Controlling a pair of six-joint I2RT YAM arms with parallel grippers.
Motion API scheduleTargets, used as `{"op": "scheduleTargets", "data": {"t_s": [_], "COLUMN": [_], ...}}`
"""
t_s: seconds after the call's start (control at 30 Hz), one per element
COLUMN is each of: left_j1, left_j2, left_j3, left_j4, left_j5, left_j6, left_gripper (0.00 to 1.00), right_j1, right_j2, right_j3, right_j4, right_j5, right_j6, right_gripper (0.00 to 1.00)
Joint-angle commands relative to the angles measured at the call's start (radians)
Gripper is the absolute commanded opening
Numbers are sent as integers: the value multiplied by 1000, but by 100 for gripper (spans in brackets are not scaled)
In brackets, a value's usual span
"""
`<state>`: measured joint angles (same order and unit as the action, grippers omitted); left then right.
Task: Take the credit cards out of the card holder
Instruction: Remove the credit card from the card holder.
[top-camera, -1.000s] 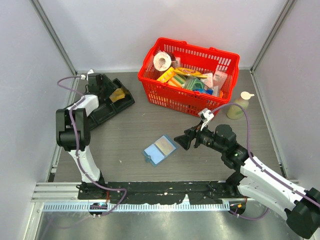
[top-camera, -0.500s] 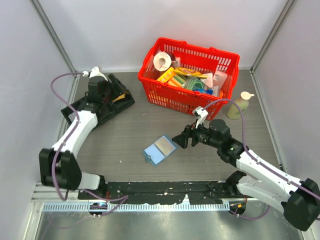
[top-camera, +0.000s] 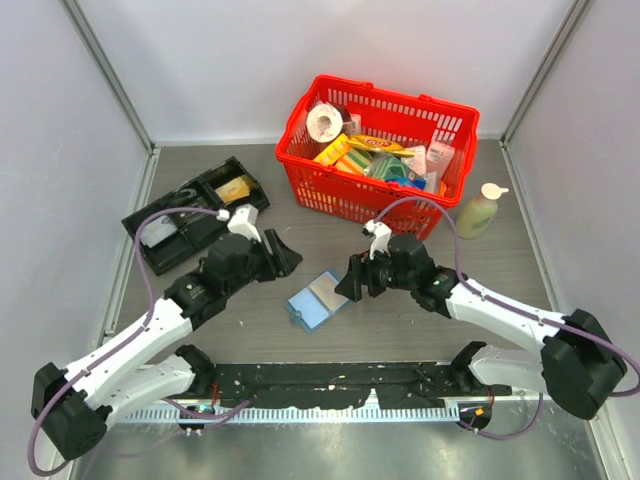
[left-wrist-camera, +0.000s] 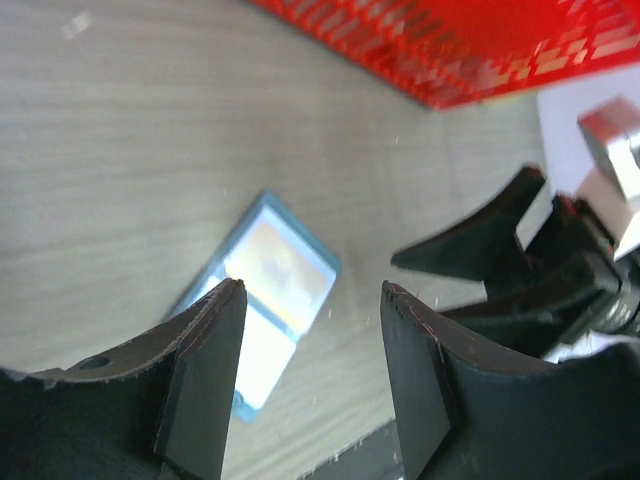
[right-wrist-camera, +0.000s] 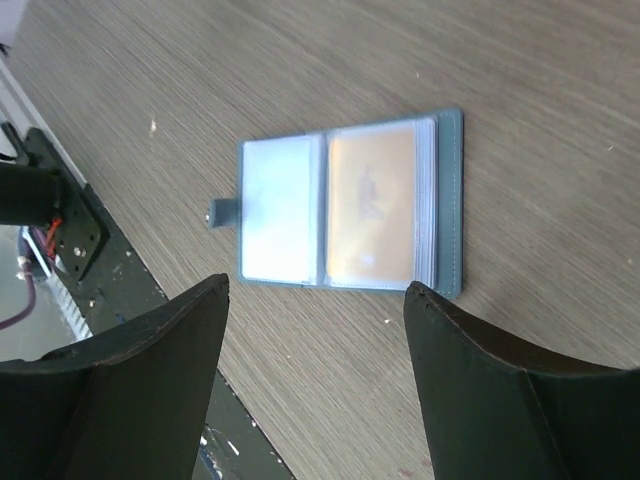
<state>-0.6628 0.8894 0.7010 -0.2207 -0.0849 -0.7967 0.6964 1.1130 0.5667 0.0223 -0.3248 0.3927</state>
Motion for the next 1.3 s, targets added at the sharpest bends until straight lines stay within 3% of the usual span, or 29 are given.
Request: {"op": "scheduleTargets", "data": {"t_s": [0.0, 0.2, 0.33, 0.6, 1.03, 1.27], "left_j1": [-101, -210, -215, -230, -239, -242], "left_j2": [17, 85, 149, 285, 385, 395], "left_j3": [-46, -101, -133, -161, -233, -232], "left_j4": [-22, -23, -13, 60, 135, 138], "left_j5": [-36, -110, -113, -95, -79, -84], "left_j6": [-85, -107, -110, -114, -171, -174], "left_gripper": [59, 48, 37, 27, 23, 20], "right_j1": [38, 67, 83, 94, 114, 121], "right_j2": [74, 203, 255, 335, 331, 269], "right_j3": [61, 91, 110, 122, 130, 148], "right_j4": [1, -16, -16, -13, -8, -45], "right_j5": [39, 92, 121, 148, 122, 130], "right_j6": [9, 14, 18, 20, 29, 21], "right_gripper": [75, 69, 64, 62, 53, 53]}}
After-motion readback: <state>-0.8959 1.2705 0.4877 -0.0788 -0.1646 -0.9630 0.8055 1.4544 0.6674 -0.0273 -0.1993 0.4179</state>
